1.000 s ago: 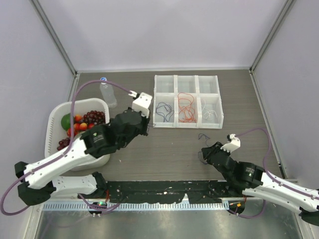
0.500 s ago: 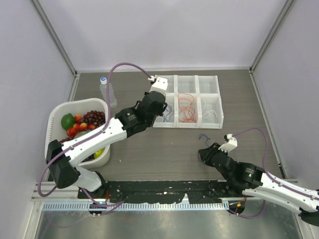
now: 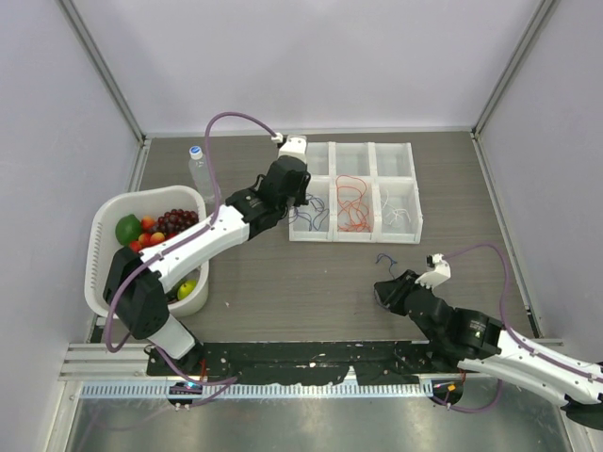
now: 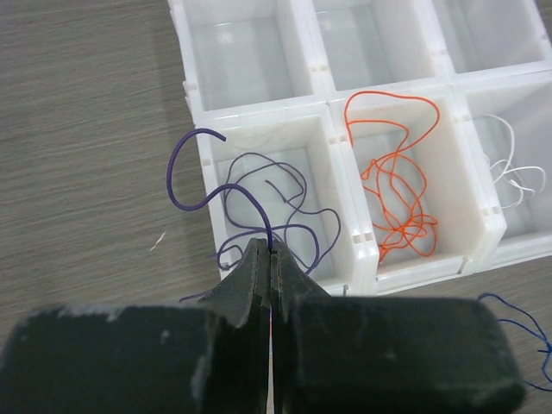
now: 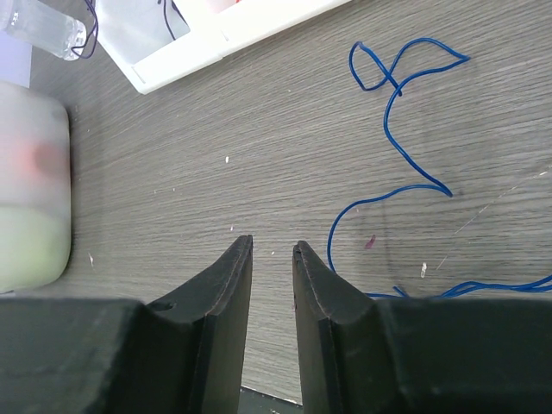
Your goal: Untangle the cables
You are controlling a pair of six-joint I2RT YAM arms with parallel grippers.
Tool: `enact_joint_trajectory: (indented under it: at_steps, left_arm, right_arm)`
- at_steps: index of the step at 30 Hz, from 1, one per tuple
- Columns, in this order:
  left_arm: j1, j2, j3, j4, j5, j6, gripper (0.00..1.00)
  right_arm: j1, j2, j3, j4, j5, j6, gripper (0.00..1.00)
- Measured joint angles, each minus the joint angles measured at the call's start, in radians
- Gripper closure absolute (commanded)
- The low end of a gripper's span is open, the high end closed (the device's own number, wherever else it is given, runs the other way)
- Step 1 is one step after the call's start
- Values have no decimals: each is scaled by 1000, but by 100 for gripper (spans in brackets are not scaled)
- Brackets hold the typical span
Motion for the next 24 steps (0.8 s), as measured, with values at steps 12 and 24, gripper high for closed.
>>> enact_joint_trajectory:
  at_steps: [12, 24]
  left_arm:
    - [-4, -9, 103, 44, 27, 7, 100]
    - [-2, 49, 111, 83, 47, 0, 100]
  right_arm:
    - [0, -31, 0, -16, -2, -4, 69]
    - [0, -36, 0, -34, -2, -4, 69]
